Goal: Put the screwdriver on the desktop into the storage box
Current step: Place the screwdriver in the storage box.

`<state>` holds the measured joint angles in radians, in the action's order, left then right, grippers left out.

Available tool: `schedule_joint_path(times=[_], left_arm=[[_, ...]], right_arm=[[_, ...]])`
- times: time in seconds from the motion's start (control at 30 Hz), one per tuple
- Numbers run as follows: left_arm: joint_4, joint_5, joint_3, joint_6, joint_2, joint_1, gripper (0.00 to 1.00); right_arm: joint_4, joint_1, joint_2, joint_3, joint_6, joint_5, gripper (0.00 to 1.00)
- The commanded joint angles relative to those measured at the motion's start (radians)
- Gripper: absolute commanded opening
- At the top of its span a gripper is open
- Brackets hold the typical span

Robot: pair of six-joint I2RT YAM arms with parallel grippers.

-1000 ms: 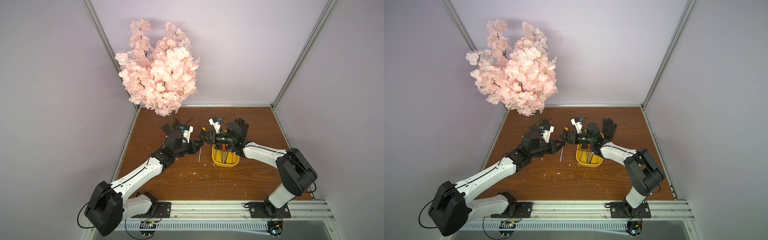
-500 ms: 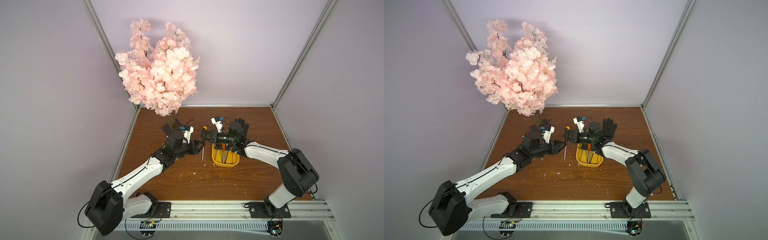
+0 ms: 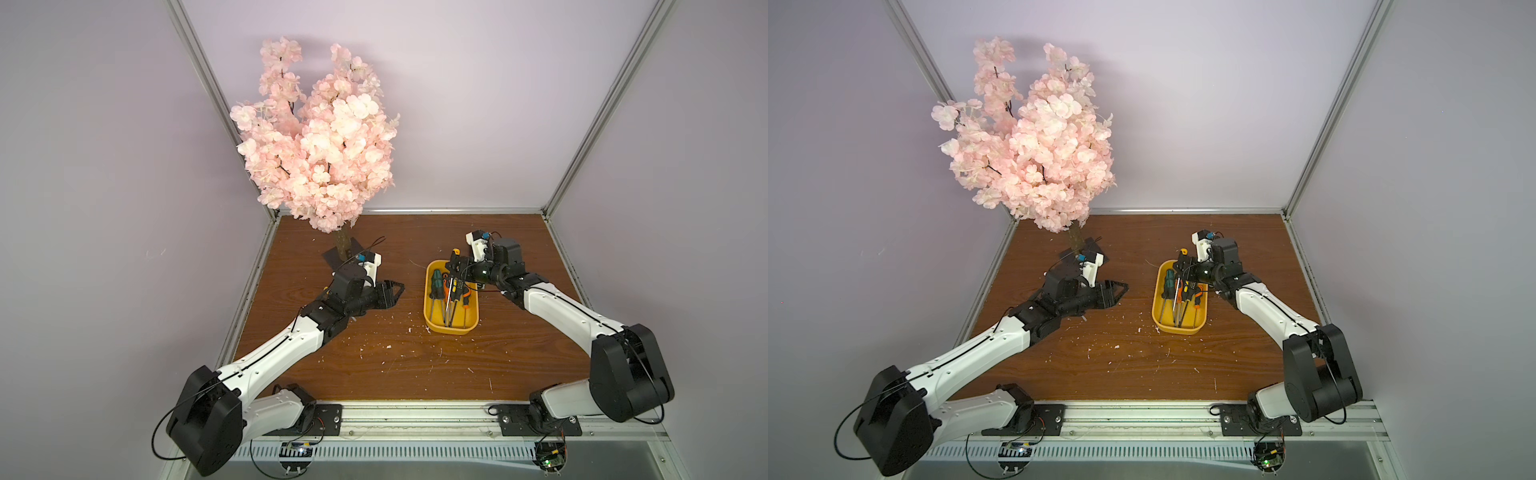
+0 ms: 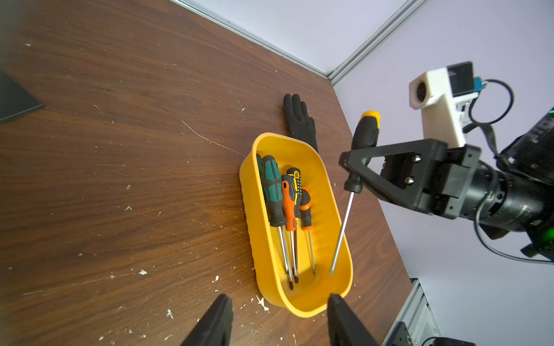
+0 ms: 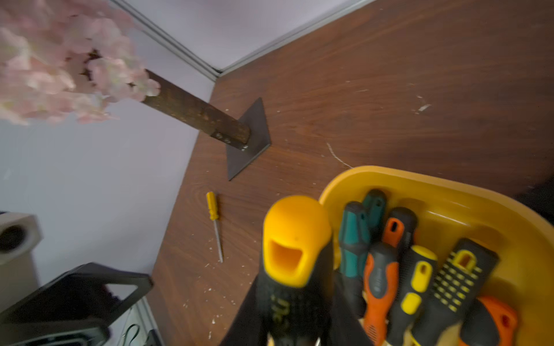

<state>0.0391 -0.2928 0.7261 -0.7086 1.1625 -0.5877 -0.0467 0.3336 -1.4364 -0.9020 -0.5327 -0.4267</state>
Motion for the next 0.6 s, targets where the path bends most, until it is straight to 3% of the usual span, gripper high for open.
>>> schedule_joint_path(times=[0.0,0.37,0.57], left_arm=[[-0.028,0.036,-0.009,-0.012,0.007,-0.007,0.54],[-0.051,0.085,-0.031,-0.032,-0.018,-0.006,0.54],[-0.052,0.094,-0.04,-0.041,-0.023,-0.003,0.54]], right_arm=[[0.094,-0.016,-0.004,0.014,0.08,0.092,0.21],[0.12,-0.017,-0.108,0.031,0.109,0.183,0.26],[0.131,-0.017,-0.124,0.026,0.109,0.195,0.4]])
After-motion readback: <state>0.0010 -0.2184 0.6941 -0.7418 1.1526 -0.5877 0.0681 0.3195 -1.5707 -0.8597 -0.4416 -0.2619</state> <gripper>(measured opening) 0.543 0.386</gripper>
